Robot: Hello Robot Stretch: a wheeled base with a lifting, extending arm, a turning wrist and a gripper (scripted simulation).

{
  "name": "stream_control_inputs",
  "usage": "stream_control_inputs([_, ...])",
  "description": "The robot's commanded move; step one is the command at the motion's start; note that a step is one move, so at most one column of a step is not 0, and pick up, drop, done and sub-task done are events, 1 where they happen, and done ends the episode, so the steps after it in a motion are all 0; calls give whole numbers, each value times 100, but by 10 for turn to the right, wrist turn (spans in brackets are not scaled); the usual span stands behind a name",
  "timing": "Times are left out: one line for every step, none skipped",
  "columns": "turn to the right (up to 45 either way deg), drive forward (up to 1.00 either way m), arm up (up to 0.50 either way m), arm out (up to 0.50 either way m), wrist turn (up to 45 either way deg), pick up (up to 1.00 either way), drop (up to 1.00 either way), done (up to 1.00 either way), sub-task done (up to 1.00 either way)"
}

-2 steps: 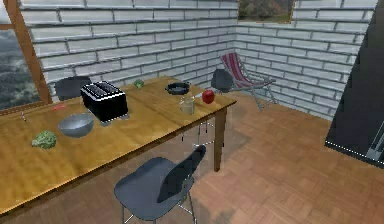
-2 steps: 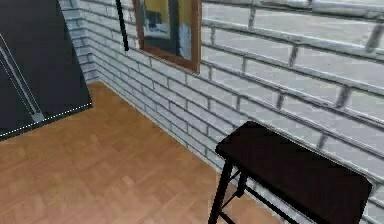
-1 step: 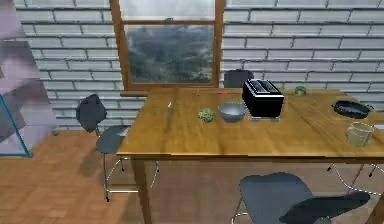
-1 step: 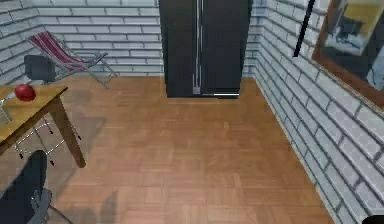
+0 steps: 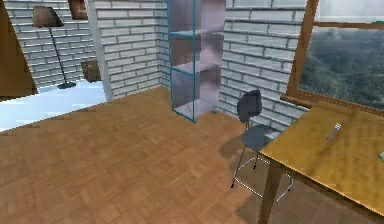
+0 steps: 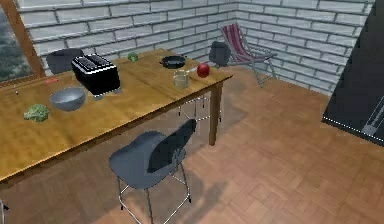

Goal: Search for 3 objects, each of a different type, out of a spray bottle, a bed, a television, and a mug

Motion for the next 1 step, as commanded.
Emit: stream_control_inputs([-150,0,0,0,0,0,0,0,0])
